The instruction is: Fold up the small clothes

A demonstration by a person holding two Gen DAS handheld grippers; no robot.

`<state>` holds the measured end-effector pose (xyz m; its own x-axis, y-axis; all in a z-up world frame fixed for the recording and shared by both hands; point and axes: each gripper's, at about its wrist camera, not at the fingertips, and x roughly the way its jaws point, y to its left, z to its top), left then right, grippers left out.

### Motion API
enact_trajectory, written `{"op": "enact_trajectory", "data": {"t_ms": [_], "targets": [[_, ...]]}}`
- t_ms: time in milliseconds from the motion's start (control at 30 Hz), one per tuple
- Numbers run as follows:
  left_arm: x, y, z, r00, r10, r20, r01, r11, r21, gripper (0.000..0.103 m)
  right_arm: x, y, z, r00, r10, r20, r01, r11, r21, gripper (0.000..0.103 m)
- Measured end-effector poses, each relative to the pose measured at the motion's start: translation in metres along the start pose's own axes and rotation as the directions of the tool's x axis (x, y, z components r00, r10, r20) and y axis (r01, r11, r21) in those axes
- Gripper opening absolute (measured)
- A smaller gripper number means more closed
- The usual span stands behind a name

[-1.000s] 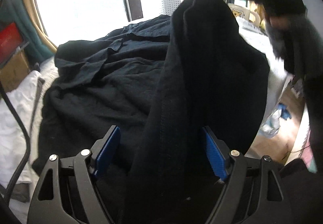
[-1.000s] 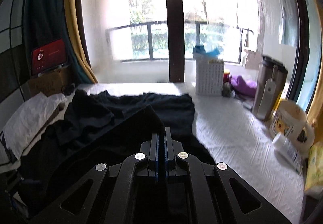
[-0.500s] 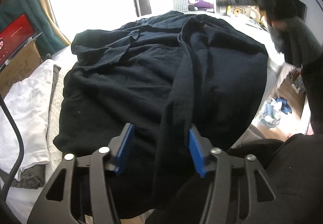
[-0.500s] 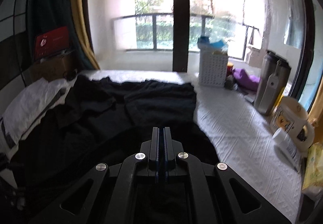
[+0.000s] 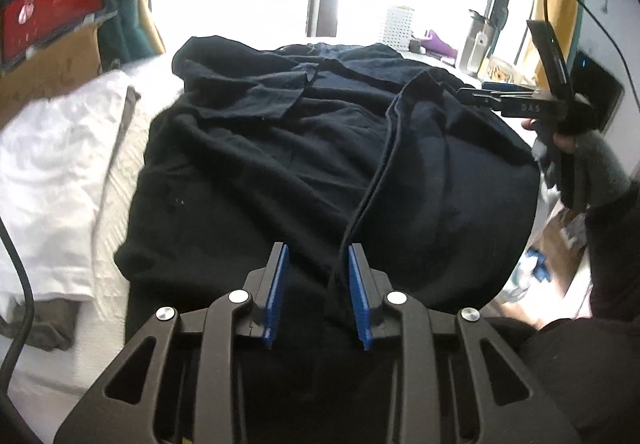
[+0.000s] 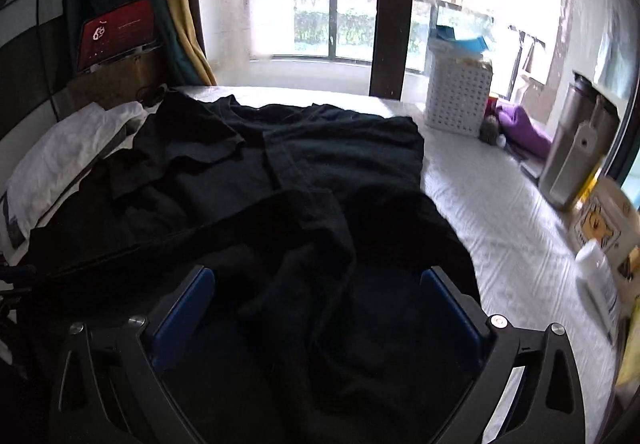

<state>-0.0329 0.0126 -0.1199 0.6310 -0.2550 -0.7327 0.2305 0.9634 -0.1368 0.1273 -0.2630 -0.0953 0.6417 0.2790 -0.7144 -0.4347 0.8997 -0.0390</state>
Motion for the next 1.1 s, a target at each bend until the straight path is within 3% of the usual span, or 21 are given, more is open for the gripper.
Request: {"op": "enact_trajectory", "data": {"t_ms": [167, 233, 333, 367, 400, 567, 733, 867, 1100], "targets": [[-0.005, -0.003, -0.002, 0.998, -0.054, 0.009, 0.054, 0.999, 0.006, 0.029, 0.023, -0.013, 0.013, 0.997, 0.053, -0.047, -0.051, 0.997, 0.05, 0.101], [-0.004, -0.005, -0.003, 0.999, -0.054, 0.007, 0.054, 0.998, 0.022, 0.029, 0.038, -0.015, 0.015, 0.993, 0.083, -0.087, -0.077, 0.994, 0.075, 0.088], [-0.002, -0.003, -0.005, 0.998, -0.061, 0.001, 0.061, 0.998, 0.018, 0.029, 0.055, -0.006, 0.013, 0.986, 0.105, -0.133, -0.098, 0.993, 0.059, 0.053], [-0.002, -0.001, -0.005, 0.998, -0.064, 0.001, 0.064, 0.998, 0.014, 0.029, 0.056, -0.002, 0.011, 0.985, 0.108, -0.137, -0.103, 0.994, 0.042, 0.027], [-0.002, -0.001, -0.005, 0.998, -0.066, 0.001, 0.066, 0.998, 0.011, 0.029, 0.053, 0.003, 0.01, 0.987, 0.103, -0.123, -0.101, 0.995, 0.017, 0.014], [-0.002, -0.004, -0.004, 0.996, -0.093, 0.006, 0.093, 0.995, 0.021, 0.029, 0.009, 0.016, 0.013, 1.0, 0.001, 0.008, -0.001, 0.999, -0.045, 0.008], [0.003, -0.025, 0.002, 0.993, -0.121, -0.005, 0.121, 0.991, 0.056, 0.03, -0.05, 0.015, 0.034, 0.985, -0.06, 0.162, 0.069, 0.996, -0.05, 0.007], [0.008, -0.051, 0.003, 0.993, -0.116, -0.006, 0.116, 0.985, 0.128, 0.054, -0.078, 0.019, 0.047, 0.968, -0.084, 0.236, 0.101, 0.993, -0.064, 0.007], [0.01, -0.054, -0.01, 0.996, -0.077, -0.037, 0.082, 0.982, 0.169, 0.056, -0.093, 0.013, 0.053, 0.955, -0.111, 0.275, 0.129, 0.99, -0.047, 0.007]]}}
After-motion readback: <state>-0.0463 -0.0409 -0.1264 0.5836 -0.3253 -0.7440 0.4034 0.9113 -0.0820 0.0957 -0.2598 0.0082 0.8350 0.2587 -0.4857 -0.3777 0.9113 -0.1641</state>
